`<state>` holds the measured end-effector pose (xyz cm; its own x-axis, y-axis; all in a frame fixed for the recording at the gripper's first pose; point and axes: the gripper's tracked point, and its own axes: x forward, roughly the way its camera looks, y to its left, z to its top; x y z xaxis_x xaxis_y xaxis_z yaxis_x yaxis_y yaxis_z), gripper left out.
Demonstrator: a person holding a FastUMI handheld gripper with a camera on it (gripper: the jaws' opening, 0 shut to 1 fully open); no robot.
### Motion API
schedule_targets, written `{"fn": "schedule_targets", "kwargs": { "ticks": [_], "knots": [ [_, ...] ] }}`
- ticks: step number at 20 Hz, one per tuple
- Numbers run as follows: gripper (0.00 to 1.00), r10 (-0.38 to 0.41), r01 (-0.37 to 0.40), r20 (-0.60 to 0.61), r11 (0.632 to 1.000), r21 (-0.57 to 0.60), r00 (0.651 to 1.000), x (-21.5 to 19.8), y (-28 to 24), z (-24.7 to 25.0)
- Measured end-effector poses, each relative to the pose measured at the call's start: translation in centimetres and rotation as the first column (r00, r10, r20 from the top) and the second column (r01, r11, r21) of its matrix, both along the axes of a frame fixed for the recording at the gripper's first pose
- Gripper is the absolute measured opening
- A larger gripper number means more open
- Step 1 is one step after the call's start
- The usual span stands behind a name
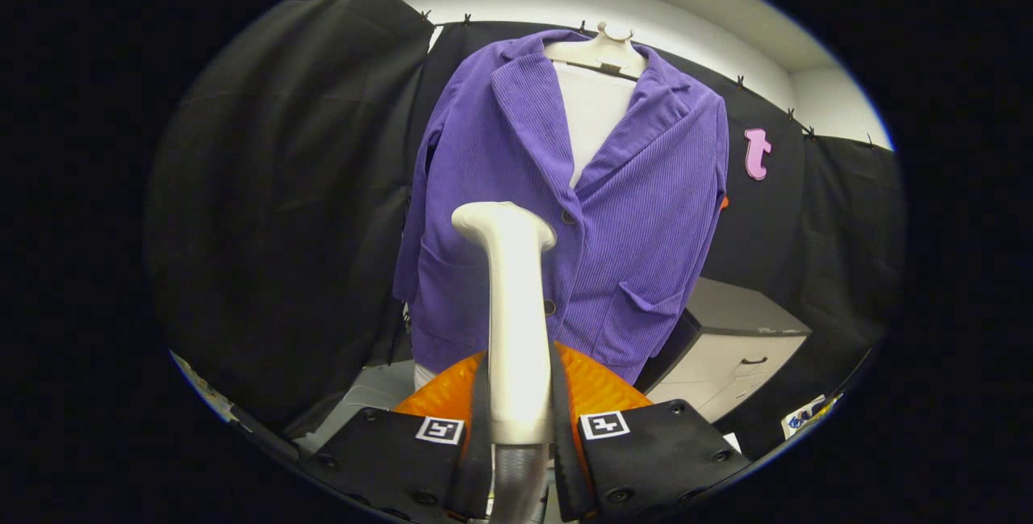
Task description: Iron the clothes twice with a garment steamer, once on the left side and once on the right side.
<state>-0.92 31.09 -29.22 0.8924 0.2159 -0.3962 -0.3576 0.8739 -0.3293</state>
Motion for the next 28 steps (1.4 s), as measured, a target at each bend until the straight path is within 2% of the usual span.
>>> {"fn": "schedule_targets", "kwargs": {
  "ticks": [19, 28],
  "knots": [
    [0.39, -0.015, 0.007, -0.13, 0.998, -0.062, 0.991, -2.8, -3.1, -8.0],
    [0.39, -0.03, 0.017, -0.213, 0.998, -0.063, 0.977, -4.2, -5.4, -12.0]
  ]
}}
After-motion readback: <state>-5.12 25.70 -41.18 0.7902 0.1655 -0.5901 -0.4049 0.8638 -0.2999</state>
